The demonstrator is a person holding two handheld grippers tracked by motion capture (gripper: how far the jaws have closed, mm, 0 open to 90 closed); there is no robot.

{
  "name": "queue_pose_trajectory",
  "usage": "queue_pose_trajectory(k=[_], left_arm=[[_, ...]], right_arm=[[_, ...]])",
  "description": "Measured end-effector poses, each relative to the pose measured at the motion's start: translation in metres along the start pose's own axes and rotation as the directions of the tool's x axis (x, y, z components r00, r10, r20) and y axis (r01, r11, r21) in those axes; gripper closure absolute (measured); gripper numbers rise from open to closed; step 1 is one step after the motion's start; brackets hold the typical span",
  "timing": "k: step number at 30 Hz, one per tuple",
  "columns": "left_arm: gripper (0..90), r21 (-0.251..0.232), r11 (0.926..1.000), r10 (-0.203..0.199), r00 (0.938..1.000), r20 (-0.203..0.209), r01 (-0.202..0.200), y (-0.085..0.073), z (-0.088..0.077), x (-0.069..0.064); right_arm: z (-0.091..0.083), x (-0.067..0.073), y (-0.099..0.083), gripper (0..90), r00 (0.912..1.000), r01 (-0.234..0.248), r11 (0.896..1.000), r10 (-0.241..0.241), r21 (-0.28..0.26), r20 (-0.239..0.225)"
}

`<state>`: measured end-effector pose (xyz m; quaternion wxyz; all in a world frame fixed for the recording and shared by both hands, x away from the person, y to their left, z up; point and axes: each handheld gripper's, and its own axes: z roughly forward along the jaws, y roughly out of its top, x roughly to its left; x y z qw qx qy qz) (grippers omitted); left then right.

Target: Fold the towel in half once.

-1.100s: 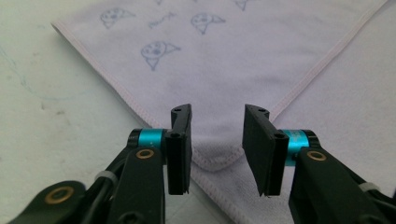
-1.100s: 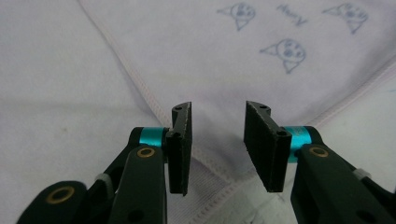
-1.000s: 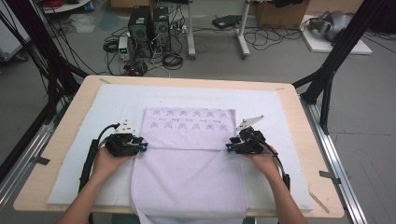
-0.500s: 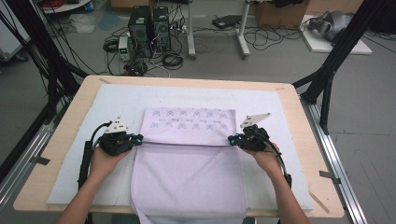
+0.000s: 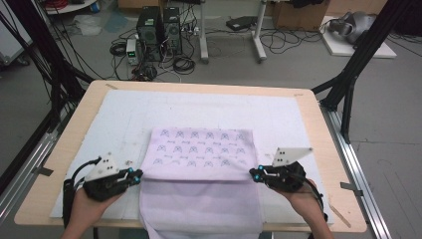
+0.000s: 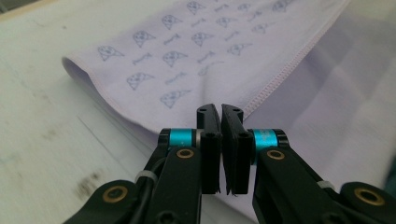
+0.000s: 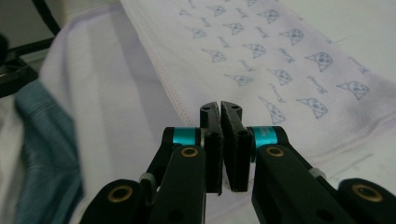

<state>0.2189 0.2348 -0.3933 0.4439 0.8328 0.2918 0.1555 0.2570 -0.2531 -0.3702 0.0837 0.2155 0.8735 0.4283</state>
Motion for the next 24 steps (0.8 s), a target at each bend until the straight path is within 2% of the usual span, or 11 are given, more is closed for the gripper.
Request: queue_pose_trajectory(k=[2,4,6,11,13,14,16,17,19,20,24], left_arm=[[84.6,0.001,1.0000,-0.003,0.9995,0.031,0.003,-0.008,-0.007,-0.008],[72.0,0.008,0.9999,-0.012,0.9997,0.022,0.012,-0.010,-0.010,-0.008],[61.9,0.012,0.9998,-0.015,0.9999,-0.002,0.015,-0.007,-0.007,0.000],[53.4,-0.017,0.9991,-0.039,0.9973,-0.062,0.038,0.015,0.017,0.033],[52.7,-0.022,0.9980,-0.061,0.9938,-0.094,0.059,0.024,0.034,0.052],[52.6,-0.018,0.9963,-0.086,0.9913,-0.100,0.084,0.028,0.044,0.062],[52.6,0.022,0.9973,-0.066,0.9866,-0.149,0.070,0.035,0.064,0.079],[53.0,0.013,0.9943,-0.103,0.9865,-0.128,0.106,0.036,0.074,0.089],[52.4,0.021,0.9898,-0.136,0.9789,-0.153,0.141,0.036,0.089,0.102],[50.4,0.051,0.9854,-0.152,0.9741,-0.168,0.163,0.036,0.099,0.111],[41.1,0.085,0.9674,-0.219,0.9565,-0.193,0.238,0.033,0.124,0.129]], right_arm=[[-0.004,0.012,-0.004,86.7,0.9993,0.014,1.000,-0.014,0.008,-0.036],[-0.006,0.016,-0.006,76.2,0.9970,0.018,1.000,-0.017,0.010,-0.076],[-0.005,0.010,-0.005,68.9,0.9991,0.008,1.000,-0.007,0.014,-0.043],[0.017,-0.035,0.001,56.3,0.9982,-0.036,0.998,0.033,0.055,0.050],[0.029,-0.057,0.005,54.8,0.9947,-0.064,0.997,0.060,0.040,0.083],[0.035,-0.068,0.008,53.3,0.9930,-0.082,0.995,0.077,0.048,0.090],[0.048,-0.086,0.014,51.0,0.9871,-0.080,0.993,0.067,0.087,0.146],[0.054,-0.096,0.015,48.7,0.9850,-0.096,0.990,0.080,0.102,0.153],[0.067,-0.113,0.016,45.4,0.9796,-0.128,0.984,0.106,0.126,0.171],[0.071,-0.118,0.016,44.8,0.9780,-0.138,0.982,0.113,0.133,0.175],[0.092,-0.141,0.012,39.8,0.9657,-0.182,0.968,0.144,0.171,0.216]])
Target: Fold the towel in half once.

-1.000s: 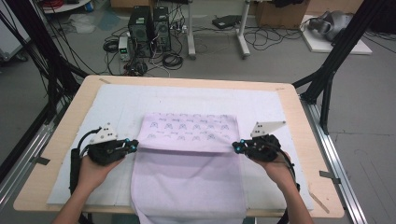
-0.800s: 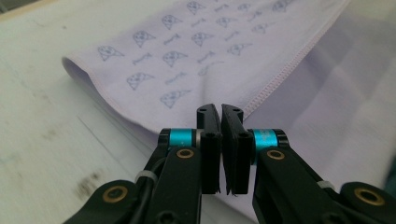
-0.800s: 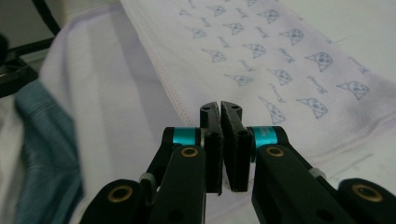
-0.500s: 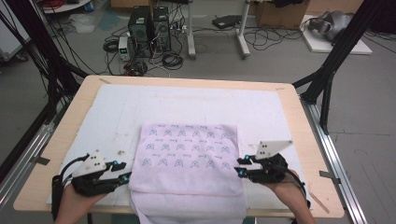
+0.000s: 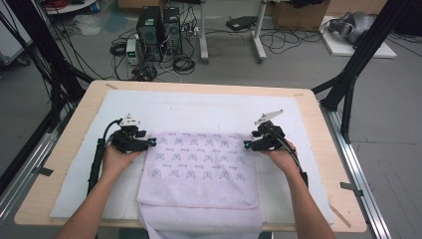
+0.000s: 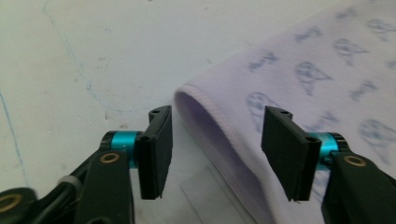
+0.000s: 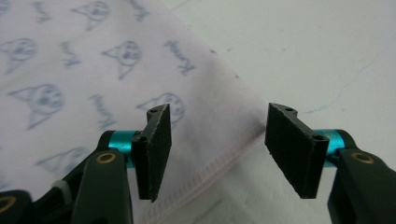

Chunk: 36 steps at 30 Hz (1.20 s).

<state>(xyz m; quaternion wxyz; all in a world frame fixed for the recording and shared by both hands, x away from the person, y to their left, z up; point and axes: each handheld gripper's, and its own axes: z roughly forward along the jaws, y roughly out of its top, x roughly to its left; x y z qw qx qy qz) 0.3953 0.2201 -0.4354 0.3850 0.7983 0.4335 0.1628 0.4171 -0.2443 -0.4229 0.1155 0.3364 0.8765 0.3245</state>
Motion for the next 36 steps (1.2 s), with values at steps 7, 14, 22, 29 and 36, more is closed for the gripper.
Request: queue_pose_trajectory(k=[7,14,22,29,36], left_arm=[[78.1,-0.019,0.9991,-0.037,0.9993,0.003,0.037,-0.002,0.013,0.004],[87.8,-0.083,0.9965,-0.006,0.9980,-0.063,0.001,0.031,0.000,0.007],[87.9,-0.215,0.9729,0.054,0.9879,-0.145,-0.085,0.122,-0.051,0.019],[55.2,-0.203,0.9765,0.039,0.9851,-0.167,-0.073,0.133,-0.053,0.025],[47.5,-0.152,0.9880,0.014,0.9956,-0.093,-0.029,0.078,-0.040,0.026]], right_arm=[[0.016,-0.009,0.003,76.9,0.9978,-0.032,0.999,0.032,-0.001,-0.058],[0.002,-0.010,0.032,82.7,0.9998,0.021,1.000,-0.021,-0.004,-0.002],[-0.063,-0.022,0.099,83.0,0.9850,0.093,0.988,-0.073,-0.126,0.157],[-0.079,-0.041,0.121,58.8,0.9863,0.042,0.984,-0.013,-0.171,0.165],[-0.050,-0.034,0.076,51.8,0.9975,-0.007,0.994,0.015,-0.113,0.070]])
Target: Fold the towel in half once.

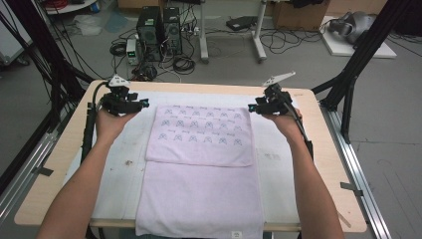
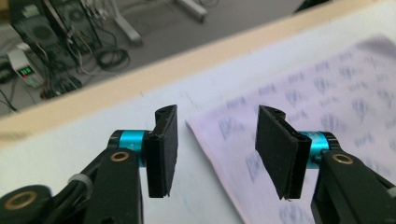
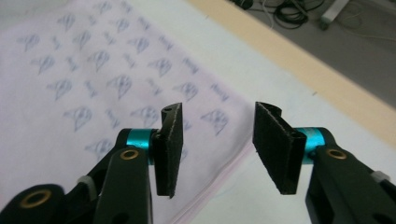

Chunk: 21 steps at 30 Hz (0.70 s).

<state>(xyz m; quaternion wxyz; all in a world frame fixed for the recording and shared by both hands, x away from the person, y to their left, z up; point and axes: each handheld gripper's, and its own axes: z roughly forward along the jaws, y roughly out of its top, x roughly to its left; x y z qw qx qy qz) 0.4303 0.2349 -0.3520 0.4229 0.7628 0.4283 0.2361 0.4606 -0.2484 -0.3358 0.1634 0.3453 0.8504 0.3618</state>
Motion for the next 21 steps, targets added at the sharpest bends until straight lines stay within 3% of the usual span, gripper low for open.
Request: queue_pose_trajectory(k=[3,8,11,15,21], left_arm=[[46.0,0.011,0.9999,0.006,0.9992,0.040,-0.006,-0.022,-0.002,-0.010],[44.2,0.030,0.9991,0.027,0.9967,0.076,-0.029,-0.050,-0.011,-0.027],[44.5,0.026,0.9988,0.039,0.9946,0.096,-0.042,-0.063,-0.020,-0.035],[47.9,0.041,0.9967,0.065,0.9900,0.125,-0.070,-0.082,-0.028,-0.045],[55.2,0.073,0.9930,0.081,0.9857,0.148,-0.093,-0.104,-0.028,-0.054]], right_arm=[[0.006,0.010,-0.015,46.8,0.9976,-0.018,0.999,0.020,0.030,-0.067],[0.007,0.034,-0.040,47.0,0.9926,-0.012,1.000,0.014,0.016,-0.120],[0.008,0.048,-0.055,47.2,0.9920,0.026,0.999,-0.021,0.035,-0.124],[0.006,0.064,-0.076,50.1,0.9897,0.040,0.999,-0.036,0.026,-0.139],[0.012,0.081,-0.098,54.0,0.9843,0.070,0.996,-0.061,0.054,-0.166]])
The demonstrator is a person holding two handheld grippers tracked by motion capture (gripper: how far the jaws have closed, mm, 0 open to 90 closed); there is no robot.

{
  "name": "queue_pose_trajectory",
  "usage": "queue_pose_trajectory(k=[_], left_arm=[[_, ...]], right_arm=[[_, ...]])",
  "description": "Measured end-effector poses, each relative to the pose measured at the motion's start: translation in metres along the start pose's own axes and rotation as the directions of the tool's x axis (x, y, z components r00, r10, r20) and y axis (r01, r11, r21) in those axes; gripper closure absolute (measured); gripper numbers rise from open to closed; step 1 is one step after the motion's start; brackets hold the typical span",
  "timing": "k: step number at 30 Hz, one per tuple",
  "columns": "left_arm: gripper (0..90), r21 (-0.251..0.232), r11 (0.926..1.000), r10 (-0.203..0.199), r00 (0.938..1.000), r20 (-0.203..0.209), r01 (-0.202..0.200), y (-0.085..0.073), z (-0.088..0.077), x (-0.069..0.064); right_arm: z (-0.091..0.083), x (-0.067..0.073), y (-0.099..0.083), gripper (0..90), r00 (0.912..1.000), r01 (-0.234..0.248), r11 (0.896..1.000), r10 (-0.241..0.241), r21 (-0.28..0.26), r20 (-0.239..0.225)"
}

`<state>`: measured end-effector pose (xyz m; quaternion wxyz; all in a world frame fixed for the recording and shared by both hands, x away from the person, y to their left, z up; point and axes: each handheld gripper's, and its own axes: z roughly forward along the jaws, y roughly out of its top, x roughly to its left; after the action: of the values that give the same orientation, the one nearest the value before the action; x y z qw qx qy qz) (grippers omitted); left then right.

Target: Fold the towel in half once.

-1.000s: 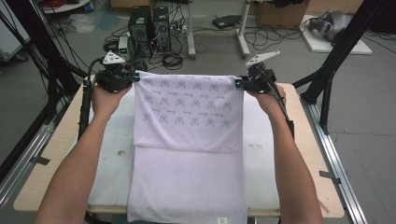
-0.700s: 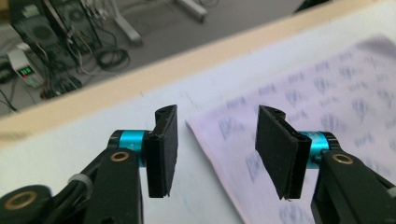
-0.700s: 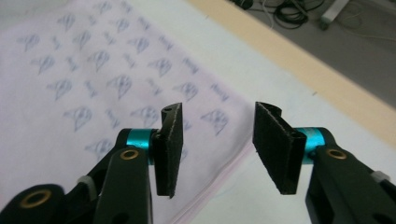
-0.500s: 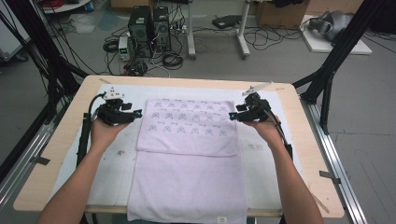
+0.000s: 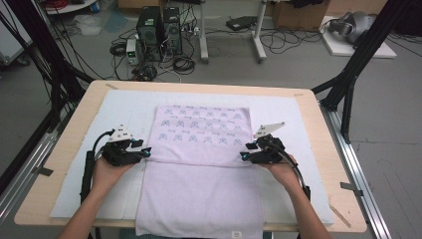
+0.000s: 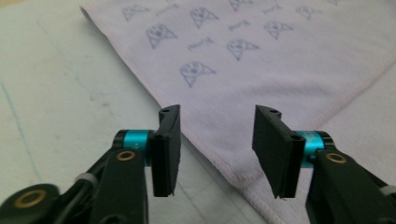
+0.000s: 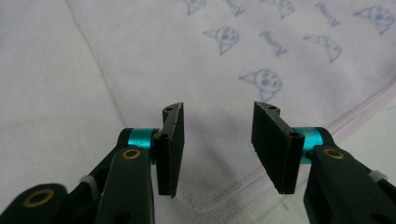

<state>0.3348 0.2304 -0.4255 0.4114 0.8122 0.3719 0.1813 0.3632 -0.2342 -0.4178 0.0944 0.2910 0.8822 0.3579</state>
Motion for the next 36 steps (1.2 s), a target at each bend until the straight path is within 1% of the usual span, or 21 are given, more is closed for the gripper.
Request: queue_pose_trajectory(k=[1,2,4,5,6,7,9,10,12,13,14,16,18,21,24,26,29,30,32,34,36], left_arm=[[56.9,0.009,1.0000,0.001,0.9999,0.010,-0.002,-0.002,0.002,0.000],[59.1,0.019,0.9998,0.002,0.9997,0.024,-0.002,-0.004,0.004,-0.001],[61.6,0.060,0.9982,0.005,0.9989,0.046,-0.008,-0.006,0.011,-0.003],[62.4,0.073,0.9973,0.009,0.9987,0.049,-0.013,-0.007,0.013,-0.003],[64.0,0.075,0.9970,0.014,0.9989,0.045,-0.018,-0.008,0.015,-0.004],[66.3,0.072,0.9972,0.016,0.9989,0.044,-0.019,-0.009,0.016,-0.004],[74.3,0.071,0.9974,0.011,0.9988,0.047,-0.014,-0.009,0.017,-0.004],[76.6,0.070,0.9974,0.017,0.9988,0.046,-0.021,-0.009,0.017,-0.003],[83.3,0.069,0.9972,0.026,0.9984,0.051,-0.029,-0.008,0.017,-0.004],[84.2,0.064,0.9974,0.031,0.9985,0.044,-0.034,-0.008,0.017,-0.005],[85.2,0.062,0.9975,0.032,0.9987,0.039,-0.034,-0.007,0.016,-0.006],[85.9,0.051,0.9981,0.031,0.9989,0.035,-0.033,-0.005,0.013,-0.006],[86.3,0.034,0.9992,0.022,0.9992,0.033,-0.023,-0.002,0.008,-0.006],[86.4,0.005,0.9996,0.026,0.9993,0.028,-0.026,0.006,0.000,-0.006],[86.3,-0.005,0.9996,0.028,0.9994,0.019,-0.028,0.014,-0.008,-0.005],[86.1,-0.019,0.9994,0.029,0.9994,0.018,-0.028,0.020,-0.013,-0.004],[86.2,-0.031,0.9989,0.034,0.9993,0.012,-0.034,0.027,-0.019,-0.008],[86.3,-0.030,0.9987,0.042,0.9991,0.011,-0.042,0.028,-0.022,-0.010],[86.3,-0.030,0.9983,0.051,0.9986,0.014,-0.051,0.027,-0.027,-0.016],[86.3,-0.029,0.9967,0.077,0.9966,0.030,-0.076,0.022,-0.035,-0.024],[86.3,-0.011,0.9958,0.092,0.9943,0.055,-0.091,0.013,-0.043,-0.033]], right_arm=[[0.003,0.001,-0.001,54.0,1.0000,-0.004,1.000,0.004,0.024,-0.006],[0.005,0.002,-0.001,54.0,0.9999,0.002,0.999,-0.001,0.036,-0.011],[0.009,0.005,-0.001,55.9,0.9998,0.021,0.998,-0.020,0.064,-0.007],[0.011,0.006,-0.001,58.3,0.9994,0.033,0.997,-0.032,0.075,-0.010],[0.014,0.006,-0.001,60.3,0.9992,0.040,0.996,-0.040,0.085,-0.011],[0.016,0.006,-0.002,61.7,0.9993,0.037,0.995,-0.036,0.097,-0.012],[0.016,0.005,-0.002,66.9,0.9993,0.031,0.996,-0.029,0.085,-0.024],[0.017,0.004,-0.003,68.4,0.9991,0.035,0.996,-0.033,0.079,-0.026],[0.017,0.001,-0.004,77.6,0.9987,0.030,0.997,-0.027,0.068,-0.042],[0.016,0.001,-0.004,82.6,0.9984,0.030,0.997,-0.027,0.067,-0.049],[0.016,0.000,-0.004,84.8,0.9979,0.036,0.997,-0.032,0.066,-0.057],[0.013,0.000,-0.002,86.5,0.9978,0.043,0.997,-0.039,0.062,-0.053],[0.008,-0.001,0.000,87.1,0.9979,0.036,0.999,-0.034,0.038,-0.055],[-0.001,-0.003,0.001,87.4,0.9983,0.028,1.000,-0.028,-0.007,-0.051],[-0.014,-0.006,0.003,87.4,0.9985,0.011,0.998,-0.014,-0.065,-0.054],[-0.022,-0.007,0.006,87.4,0.9988,0.011,0.996,-0.015,-0.085,-0.046],[-0.031,-0.007,0.011,87.4,0.9991,0.016,0.995,-0.020,-0.095,-0.036],[-0.034,-0.006,0.012,87.4,0.9990,0.025,0.994,-0.029,-0.105,-0.035],[-0.041,-0.003,0.013,87.4,0.9986,0.024,0.992,-0.029,-0.121,-0.044],[-0.050,0.004,0.010,87.4,0.9976,0.039,0.991,-0.046,-0.129,-0.051],[-0.059,0.014,0.003,87.4,0.9951,0.069,0.990,-0.078,-0.127,-0.061]])
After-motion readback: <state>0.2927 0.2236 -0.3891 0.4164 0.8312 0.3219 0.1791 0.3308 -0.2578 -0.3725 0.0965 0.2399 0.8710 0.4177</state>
